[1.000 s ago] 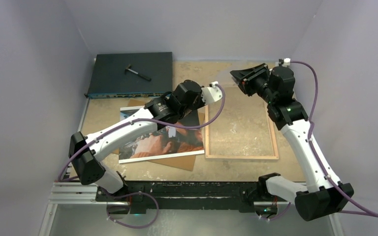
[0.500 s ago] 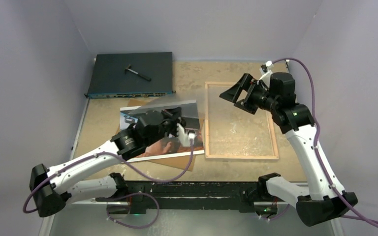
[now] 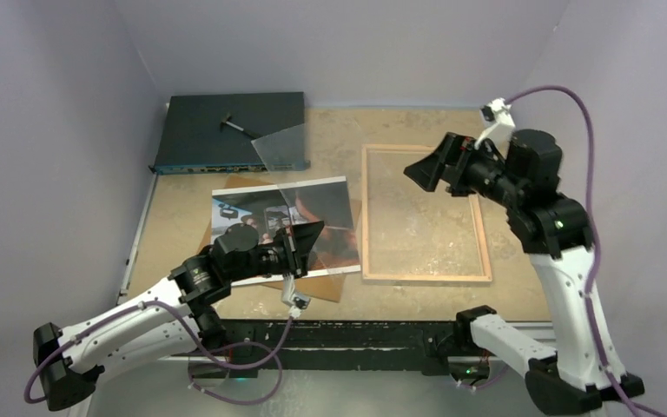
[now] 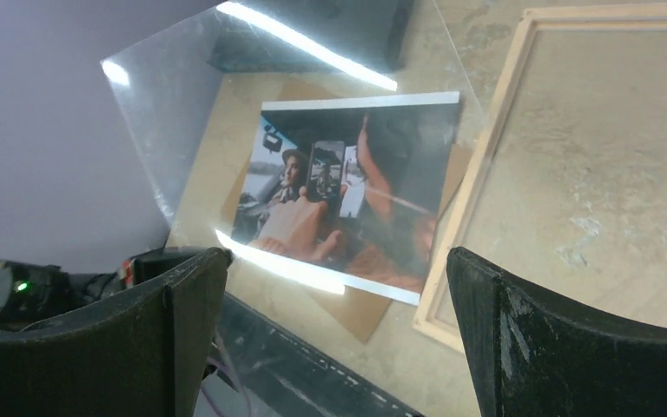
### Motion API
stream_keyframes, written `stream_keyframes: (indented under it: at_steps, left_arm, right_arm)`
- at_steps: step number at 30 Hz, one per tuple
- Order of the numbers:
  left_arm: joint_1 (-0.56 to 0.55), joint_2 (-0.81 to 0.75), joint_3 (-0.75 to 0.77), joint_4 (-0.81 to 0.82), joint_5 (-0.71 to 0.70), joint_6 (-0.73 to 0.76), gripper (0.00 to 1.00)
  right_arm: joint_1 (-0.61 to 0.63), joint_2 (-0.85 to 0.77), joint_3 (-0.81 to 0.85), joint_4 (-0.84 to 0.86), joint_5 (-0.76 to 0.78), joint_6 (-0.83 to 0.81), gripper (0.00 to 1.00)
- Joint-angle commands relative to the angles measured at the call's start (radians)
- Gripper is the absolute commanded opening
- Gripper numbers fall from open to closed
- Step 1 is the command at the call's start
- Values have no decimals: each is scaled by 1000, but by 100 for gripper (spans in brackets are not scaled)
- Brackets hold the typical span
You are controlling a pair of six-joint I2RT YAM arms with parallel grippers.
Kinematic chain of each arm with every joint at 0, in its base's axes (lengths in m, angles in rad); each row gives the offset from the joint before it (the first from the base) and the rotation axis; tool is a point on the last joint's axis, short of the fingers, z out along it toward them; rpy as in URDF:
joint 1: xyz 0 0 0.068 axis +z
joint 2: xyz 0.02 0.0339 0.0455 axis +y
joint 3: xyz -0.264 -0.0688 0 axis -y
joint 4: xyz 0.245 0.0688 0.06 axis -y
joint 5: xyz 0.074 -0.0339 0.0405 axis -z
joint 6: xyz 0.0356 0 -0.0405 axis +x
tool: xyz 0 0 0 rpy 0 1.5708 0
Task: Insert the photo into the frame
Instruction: Pick up the photo frame item at the center of the board.
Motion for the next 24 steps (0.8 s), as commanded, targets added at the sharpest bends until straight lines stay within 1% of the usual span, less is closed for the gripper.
stream_keyframes:
  at_steps: [1,4,9,12,16,19,24]
  left_arm:
    - [-4,-87,-22,-52,192,247,0]
    - [-3,-126,-25,-103,231,298,0]
    - [-3,-172,-35,-140,248,332,0]
    - [-4,-181,-39,-140,251,341,0]
    - [-4,-187,-40,-148,242,341,0]
    - [-4,-189,-41,-144,236,334,0]
    - [-3,-193,-50,-140,233,334,0]
  right_arm:
    - [-1,170,-113,226,-136,-43,99]
    - [-2,255,-139,294,-169,-64,99]
    - [-28,299,-222,388,-185,-94,99]
    - [-70,316,-306,452,-251,-98,99]
    - [-135,284,-452,567,-380,-60,99]
    - [-156,260,-527,590,-396,-59,99]
    - [-197,210,-656,662,-411,5,99]
